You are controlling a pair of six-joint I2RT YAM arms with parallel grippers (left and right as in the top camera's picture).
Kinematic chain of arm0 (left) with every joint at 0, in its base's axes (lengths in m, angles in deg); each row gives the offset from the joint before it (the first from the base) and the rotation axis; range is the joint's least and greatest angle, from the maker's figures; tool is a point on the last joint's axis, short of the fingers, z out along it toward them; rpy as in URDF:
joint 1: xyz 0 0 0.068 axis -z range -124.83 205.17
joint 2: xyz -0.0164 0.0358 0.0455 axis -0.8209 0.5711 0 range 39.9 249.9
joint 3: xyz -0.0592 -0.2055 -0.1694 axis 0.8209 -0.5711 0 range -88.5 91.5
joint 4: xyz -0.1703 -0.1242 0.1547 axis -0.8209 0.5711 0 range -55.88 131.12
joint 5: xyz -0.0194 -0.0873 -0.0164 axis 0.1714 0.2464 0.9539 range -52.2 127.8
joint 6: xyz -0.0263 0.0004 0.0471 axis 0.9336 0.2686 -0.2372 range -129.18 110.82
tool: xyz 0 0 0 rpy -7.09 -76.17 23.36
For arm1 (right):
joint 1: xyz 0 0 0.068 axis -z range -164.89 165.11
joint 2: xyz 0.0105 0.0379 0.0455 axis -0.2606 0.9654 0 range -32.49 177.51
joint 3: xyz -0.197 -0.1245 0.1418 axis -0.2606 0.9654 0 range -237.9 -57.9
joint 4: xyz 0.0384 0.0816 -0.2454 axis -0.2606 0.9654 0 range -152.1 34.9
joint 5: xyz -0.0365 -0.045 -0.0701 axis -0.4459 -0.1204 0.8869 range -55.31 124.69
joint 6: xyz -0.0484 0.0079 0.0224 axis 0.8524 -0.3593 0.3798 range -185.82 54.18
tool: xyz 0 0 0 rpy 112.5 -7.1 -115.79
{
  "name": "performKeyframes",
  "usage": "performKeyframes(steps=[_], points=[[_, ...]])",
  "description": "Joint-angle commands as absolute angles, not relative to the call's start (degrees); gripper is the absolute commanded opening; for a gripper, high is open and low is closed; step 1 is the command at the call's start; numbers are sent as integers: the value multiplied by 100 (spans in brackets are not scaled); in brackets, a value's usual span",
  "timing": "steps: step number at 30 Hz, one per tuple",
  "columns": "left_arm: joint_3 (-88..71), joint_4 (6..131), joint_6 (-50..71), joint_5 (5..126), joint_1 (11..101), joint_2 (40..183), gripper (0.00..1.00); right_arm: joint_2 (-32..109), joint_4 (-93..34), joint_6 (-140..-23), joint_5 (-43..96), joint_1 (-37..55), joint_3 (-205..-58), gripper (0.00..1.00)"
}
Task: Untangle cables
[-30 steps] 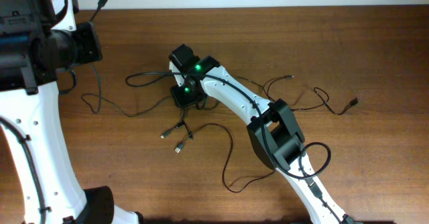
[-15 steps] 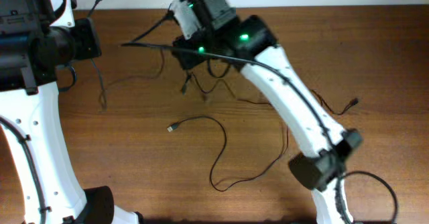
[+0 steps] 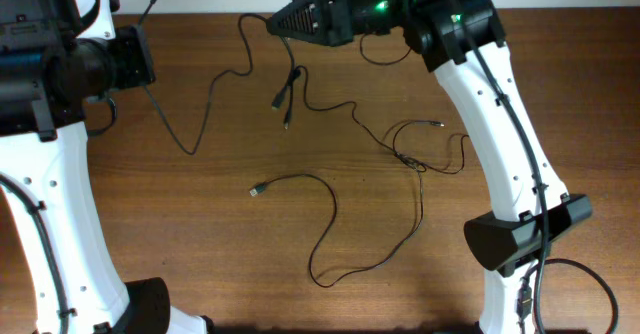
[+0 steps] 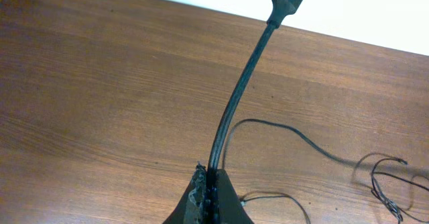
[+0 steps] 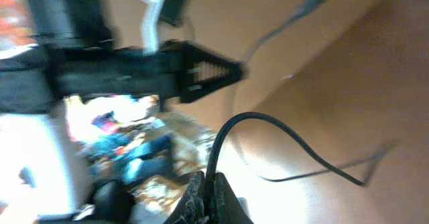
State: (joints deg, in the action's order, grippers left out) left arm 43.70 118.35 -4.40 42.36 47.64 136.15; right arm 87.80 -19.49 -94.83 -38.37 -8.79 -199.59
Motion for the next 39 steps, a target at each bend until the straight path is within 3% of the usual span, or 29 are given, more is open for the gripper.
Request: performKeyframes(steps=[1, 3, 5, 8, 9, 11, 17, 23, 26, 32, 34, 39], points=[[4372, 11820, -490, 4382, 4749, 13687, 0, 8754, -2349, -9982, -5326, -960, -20023, 4], [4363, 11831, -523, 5058, 4751, 13700, 0, 8789, -1879, -9420, -4152, -951, -19839, 4], [4182, 11842, -1190, 6557, 4751, 13733, 0, 8789, -838, -8780, -2390, -1002, -19697, 4], [3690, 11822, -1760, 7392, 4751, 13884, 0, 8789, -679, -8662, -1855, -1089, -19697, 4], [3312, 11837, -2545, 8334, 4749, 13995, 0, 8789, -618, -8662, -1689, -1082, -19697, 4], [2864, 11743, -3352, 9036, 4749, 14107, 0, 8789, -611, -8708, -1691, -1076, -19697, 4], [2591, 10718, -3505, 10483, 4764, 14424, 5, 8789, -572, -8880, -1715, -1222, -19697, 4], [2591, 10493, -3505, 10553, 5230, 14891, 12, 8789, -569, -8924, -1713, -1375, -19697, 4], [2591, 10075, -3502, 10555, 5256, 14913, 33, 8789, -506, -8924, -1713, -1382, -19697, 4], [2591, 9538, -3500, 10618, 5252, 14913, 39, 8789, -506, -8922, -1706, -1375, -19697, 4], [2591, 9501, -3588, 10570, 5252, 14913, 59, 8789, -502, -8922, -1706, -1371, -19697, 4], [2591, 9107, -4055, 10577, 5236, 14913, 53, 8789, -438, -8920, -1710, -1375, -19697, 4]])
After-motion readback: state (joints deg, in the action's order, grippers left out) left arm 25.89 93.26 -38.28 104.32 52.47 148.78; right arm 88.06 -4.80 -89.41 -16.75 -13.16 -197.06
